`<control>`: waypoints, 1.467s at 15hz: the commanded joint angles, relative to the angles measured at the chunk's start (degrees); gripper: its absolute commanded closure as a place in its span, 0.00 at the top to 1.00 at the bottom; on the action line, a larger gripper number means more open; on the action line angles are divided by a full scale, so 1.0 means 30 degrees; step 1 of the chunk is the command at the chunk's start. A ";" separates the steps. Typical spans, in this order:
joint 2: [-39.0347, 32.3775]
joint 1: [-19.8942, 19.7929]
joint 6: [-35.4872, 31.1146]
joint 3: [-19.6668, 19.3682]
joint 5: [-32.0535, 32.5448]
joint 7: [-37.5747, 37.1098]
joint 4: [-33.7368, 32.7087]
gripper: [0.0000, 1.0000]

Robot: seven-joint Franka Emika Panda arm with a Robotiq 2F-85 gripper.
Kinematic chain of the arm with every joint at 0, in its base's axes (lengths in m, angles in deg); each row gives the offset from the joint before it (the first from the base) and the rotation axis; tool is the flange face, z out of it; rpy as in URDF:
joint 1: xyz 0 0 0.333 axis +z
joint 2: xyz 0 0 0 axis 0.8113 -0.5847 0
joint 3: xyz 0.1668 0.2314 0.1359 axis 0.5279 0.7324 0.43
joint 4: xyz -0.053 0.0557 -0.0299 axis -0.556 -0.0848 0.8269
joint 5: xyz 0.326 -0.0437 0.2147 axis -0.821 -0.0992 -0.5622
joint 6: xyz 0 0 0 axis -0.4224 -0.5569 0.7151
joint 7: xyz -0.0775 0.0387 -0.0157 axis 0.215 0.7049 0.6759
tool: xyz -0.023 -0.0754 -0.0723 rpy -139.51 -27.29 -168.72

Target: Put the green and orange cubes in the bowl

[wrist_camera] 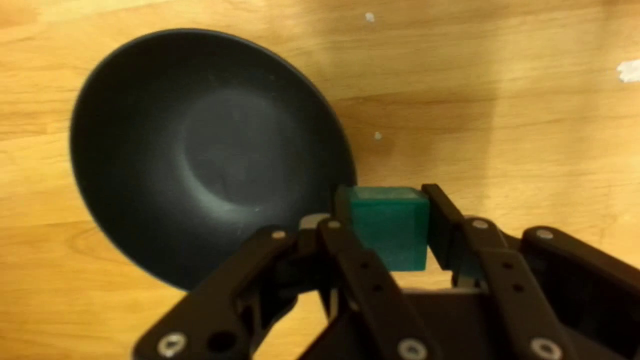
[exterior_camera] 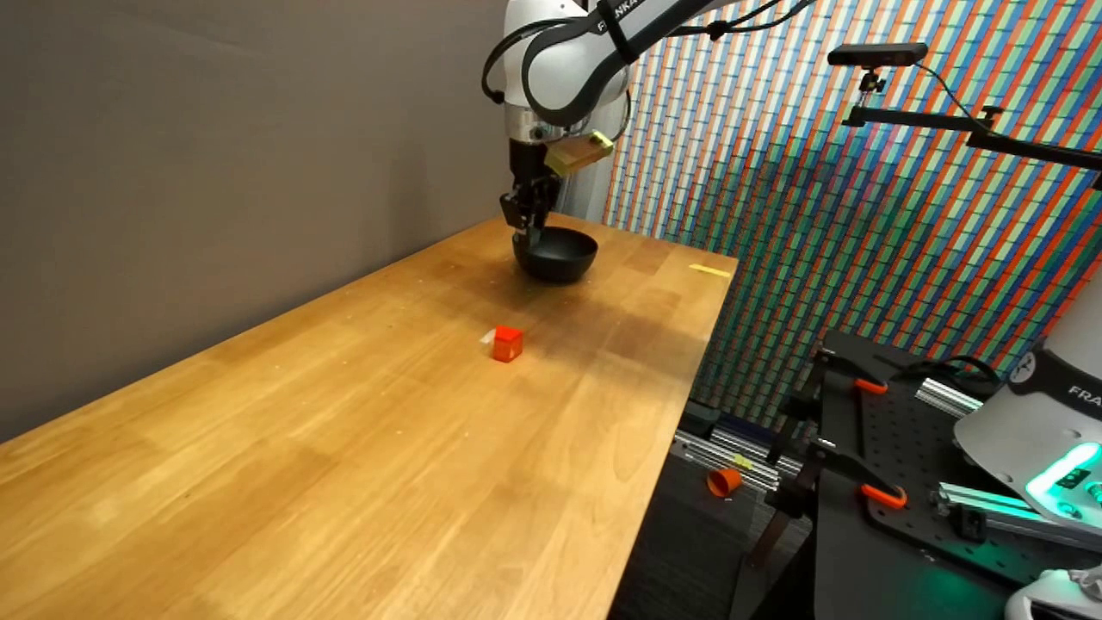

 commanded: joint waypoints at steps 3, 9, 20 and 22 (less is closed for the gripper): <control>-0.0168 0.0387 0.0078 -0.1277 0.1292 -0.2756 -0.0570 0.18; -0.0103 0.0082 0.1393 -0.0371 0.0426 -0.2061 -0.0440 0.96; -0.0173 0.0502 0.3568 0.2375 -0.1931 -0.1167 -0.0098 1.00; -0.0385 0.0566 0.3475 0.2697 -0.2174 -0.0826 0.0020 1.00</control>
